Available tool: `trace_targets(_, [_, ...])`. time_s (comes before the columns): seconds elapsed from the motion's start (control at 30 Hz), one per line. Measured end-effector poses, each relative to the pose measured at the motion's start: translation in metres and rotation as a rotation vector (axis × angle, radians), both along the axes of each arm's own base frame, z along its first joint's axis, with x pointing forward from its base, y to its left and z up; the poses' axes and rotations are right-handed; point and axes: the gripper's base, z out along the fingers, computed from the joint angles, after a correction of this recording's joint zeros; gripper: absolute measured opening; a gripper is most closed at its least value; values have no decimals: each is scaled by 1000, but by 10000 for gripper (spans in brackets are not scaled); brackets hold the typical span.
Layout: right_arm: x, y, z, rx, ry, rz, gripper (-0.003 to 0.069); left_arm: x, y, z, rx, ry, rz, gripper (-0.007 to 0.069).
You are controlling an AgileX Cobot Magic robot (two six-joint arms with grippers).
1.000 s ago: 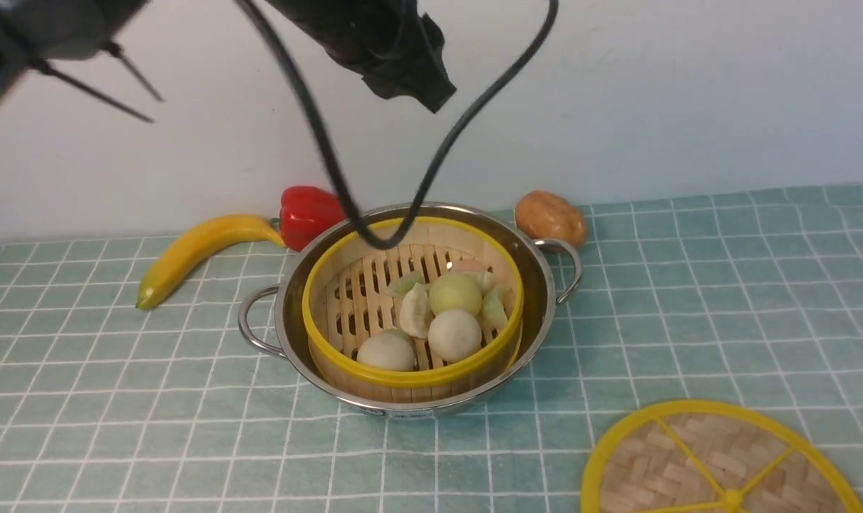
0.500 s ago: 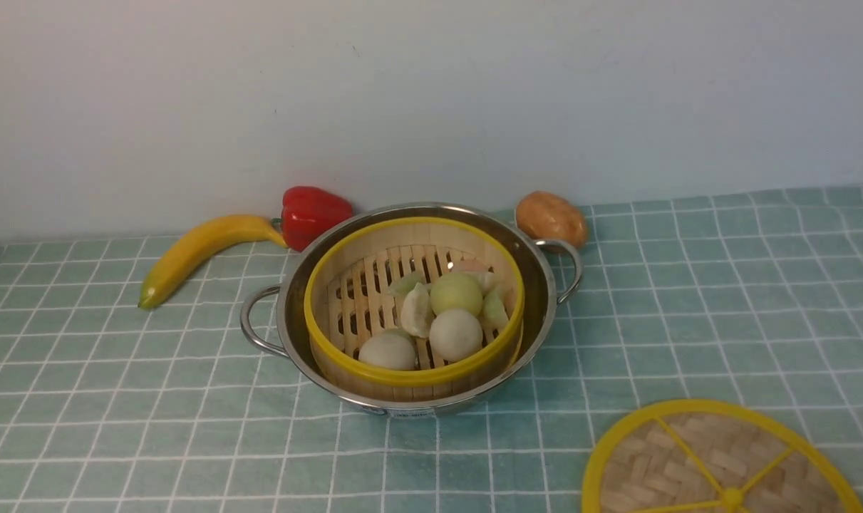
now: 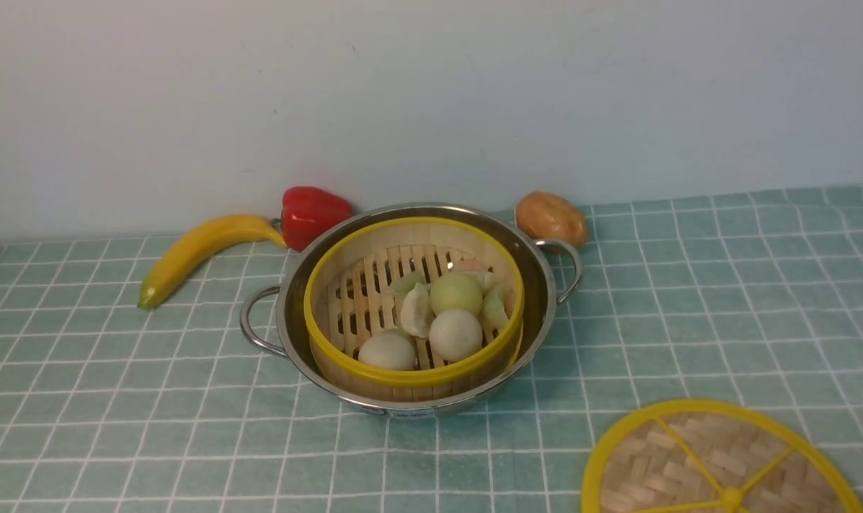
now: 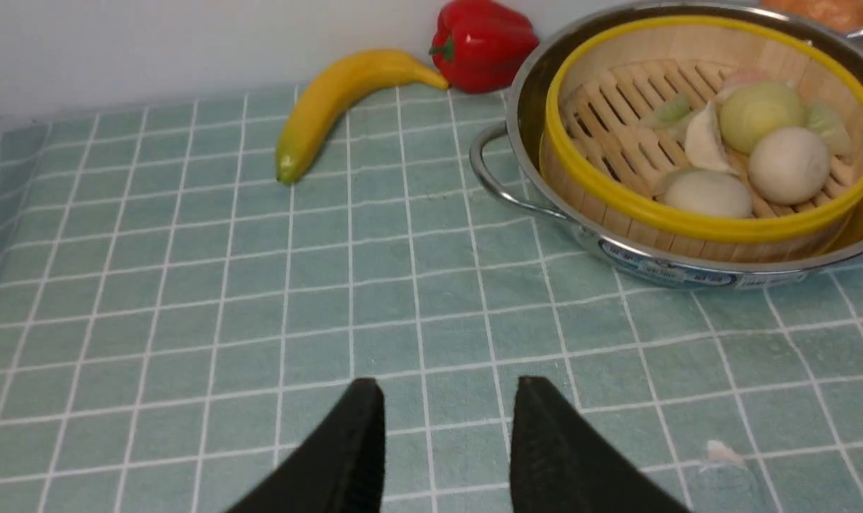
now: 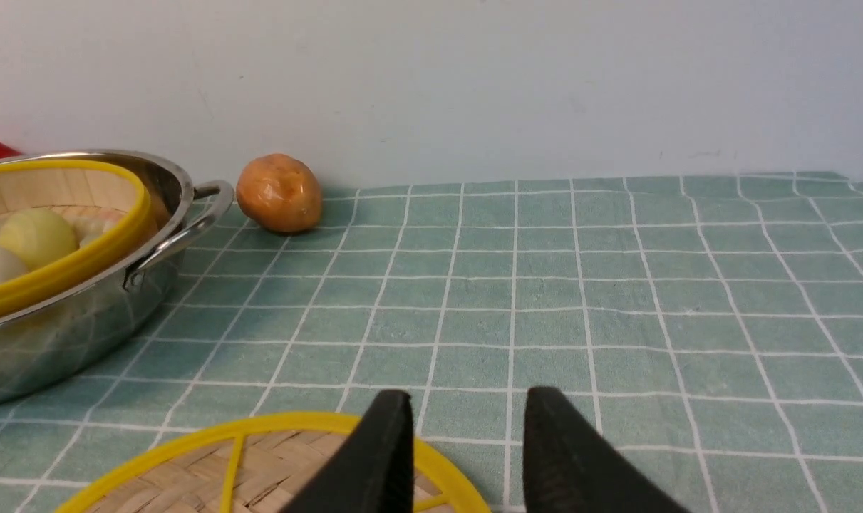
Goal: Place the steamer in the pot on the blue tablecloth, and put the lid on the steamer.
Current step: 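Move the gripper down to the bamboo steamer lid and grasp its center knob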
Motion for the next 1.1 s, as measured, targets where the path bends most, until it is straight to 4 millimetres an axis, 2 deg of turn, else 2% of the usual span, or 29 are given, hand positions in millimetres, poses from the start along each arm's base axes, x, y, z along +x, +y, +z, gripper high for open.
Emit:
trace_targets(0.03, [0,0,0,0,0,0,240,1,0,-2,0,1,1,243])
trace_targets(0.13, [0,0,0,0,0,0,240,14,3,-28,-5,-30,23,243])
trace_targets(0.23, [0,0,0,0,0,0,240,18,4,-51,0,-80,42,243])
trace_targets(0.53, [0,0,0,0,0,0,240,-3,7,-98,71,-218,62,243])
trace_targets(0.8, [0,0,0,0,0,0,240,-9,7,-126,67,-272,72,243])
trace_targets(0.9, [0,0,0,0,0,0,240,-10,7,-143,64,-265,74,243])
trace_targets(1.0, [0,0,0,0,0,0,240,-9,7,-150,58,-263,77,243])
trace_targets(1.1, [0,0,0,0,0,0,240,-9,7,-149,48,-289,81,243])
